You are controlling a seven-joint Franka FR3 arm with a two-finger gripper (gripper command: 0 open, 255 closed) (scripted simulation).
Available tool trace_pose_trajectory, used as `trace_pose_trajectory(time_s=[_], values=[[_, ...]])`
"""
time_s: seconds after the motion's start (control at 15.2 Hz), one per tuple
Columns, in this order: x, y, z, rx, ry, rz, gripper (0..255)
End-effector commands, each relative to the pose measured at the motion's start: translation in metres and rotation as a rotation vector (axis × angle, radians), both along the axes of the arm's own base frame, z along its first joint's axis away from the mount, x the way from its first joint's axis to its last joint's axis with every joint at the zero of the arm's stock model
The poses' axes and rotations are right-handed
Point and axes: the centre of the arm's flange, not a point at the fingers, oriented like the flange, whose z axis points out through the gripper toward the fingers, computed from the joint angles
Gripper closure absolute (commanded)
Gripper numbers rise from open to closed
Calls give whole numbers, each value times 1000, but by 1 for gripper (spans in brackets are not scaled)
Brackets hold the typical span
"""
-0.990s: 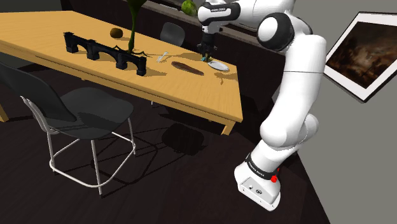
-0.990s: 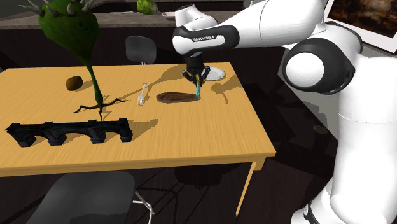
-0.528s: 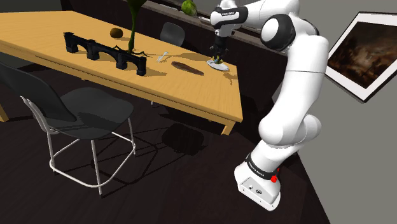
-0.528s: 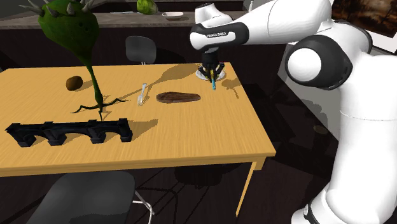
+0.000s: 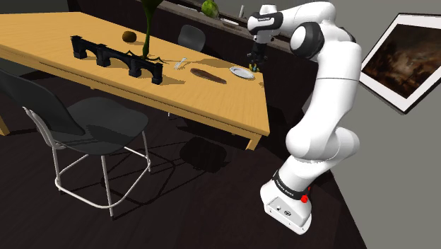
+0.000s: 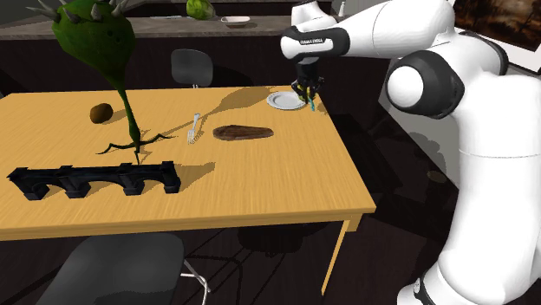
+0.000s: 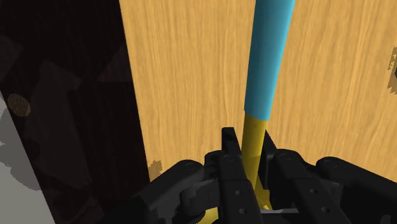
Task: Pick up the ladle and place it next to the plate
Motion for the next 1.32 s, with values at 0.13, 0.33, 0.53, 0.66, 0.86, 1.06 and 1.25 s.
trace_pose_trajectory(time_s=[0.13, 0.33, 0.53, 0.66, 0.86, 1.06, 1.25], values=[[-21, -44, -1, 0, 0, 1, 255], [-21, -44, -16, 0, 0, 1, 255], [-21, -44, -32, 0, 0, 1, 255], [-21, -44, -43, 0, 0, 1, 255], [-21, -44, -59, 0, 0, 1, 255], [-21, -44, -74, 0, 0, 1, 255], [-21, -44, -90, 0, 0, 1, 255]])
